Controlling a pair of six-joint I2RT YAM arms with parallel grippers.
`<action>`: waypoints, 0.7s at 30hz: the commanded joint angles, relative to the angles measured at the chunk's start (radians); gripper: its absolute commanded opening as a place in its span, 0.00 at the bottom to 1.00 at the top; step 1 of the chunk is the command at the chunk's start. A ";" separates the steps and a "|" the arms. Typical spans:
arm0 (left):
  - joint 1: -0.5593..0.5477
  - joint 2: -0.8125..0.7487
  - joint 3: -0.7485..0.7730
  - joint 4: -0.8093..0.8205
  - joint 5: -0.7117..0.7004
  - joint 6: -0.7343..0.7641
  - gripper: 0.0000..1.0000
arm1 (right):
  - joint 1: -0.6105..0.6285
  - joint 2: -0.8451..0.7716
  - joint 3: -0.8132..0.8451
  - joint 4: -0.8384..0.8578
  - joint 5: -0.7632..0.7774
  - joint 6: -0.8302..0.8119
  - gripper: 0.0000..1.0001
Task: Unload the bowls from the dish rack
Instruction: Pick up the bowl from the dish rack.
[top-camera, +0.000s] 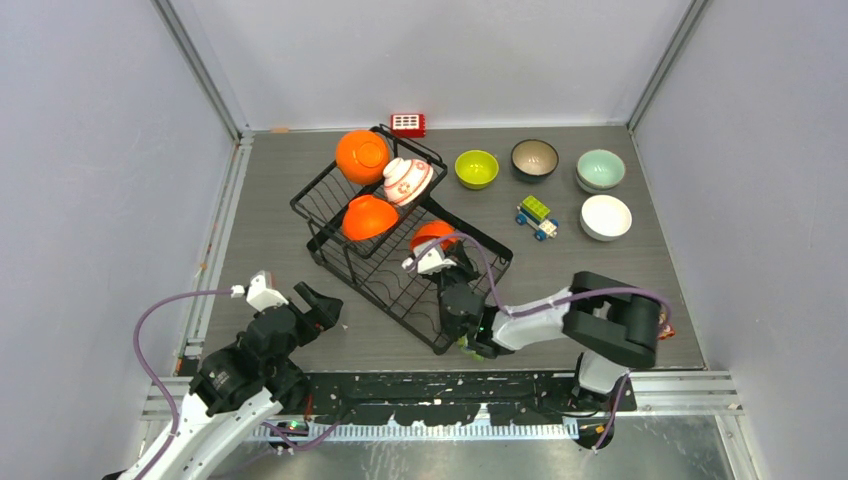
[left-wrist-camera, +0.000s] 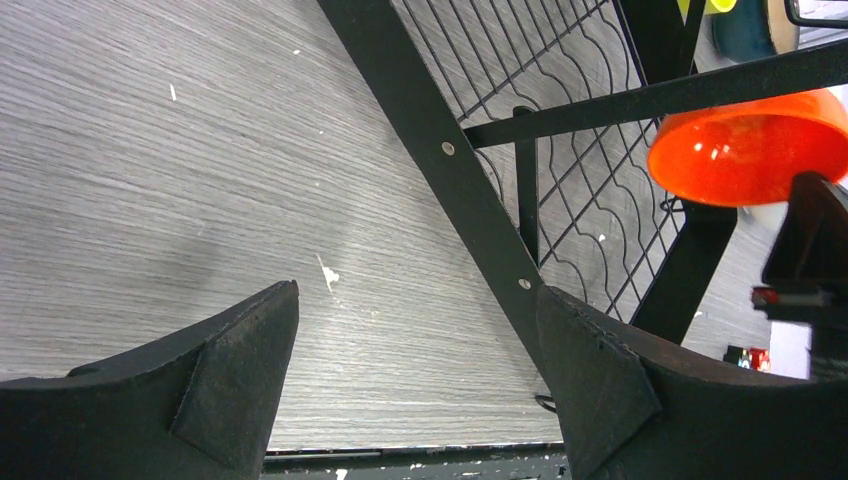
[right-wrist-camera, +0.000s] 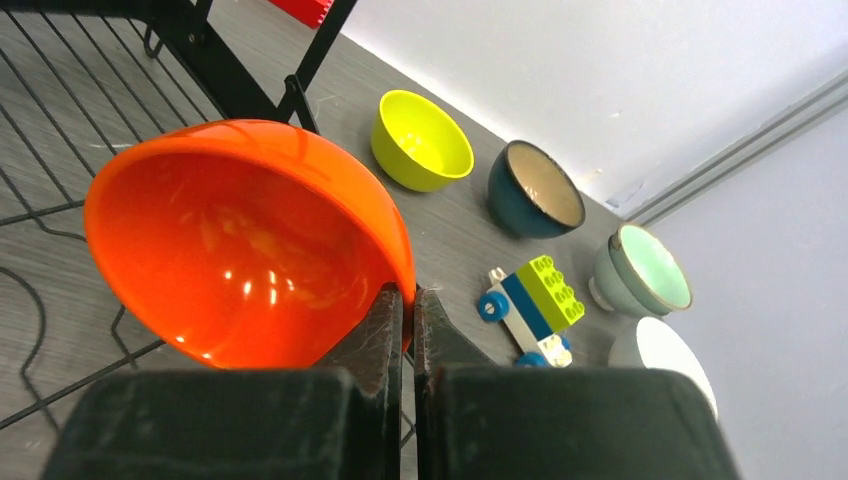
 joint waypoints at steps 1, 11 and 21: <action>0.005 0.016 0.038 0.006 -0.030 0.003 0.90 | 0.039 -0.198 0.003 -0.274 0.080 0.252 0.01; 0.005 0.030 0.080 -0.007 -0.017 0.008 0.94 | 0.039 -0.546 0.273 -1.599 -0.117 1.053 0.01; 0.004 0.153 0.162 -0.048 0.029 0.024 1.00 | -0.035 -0.637 0.476 -2.052 -0.604 1.293 0.01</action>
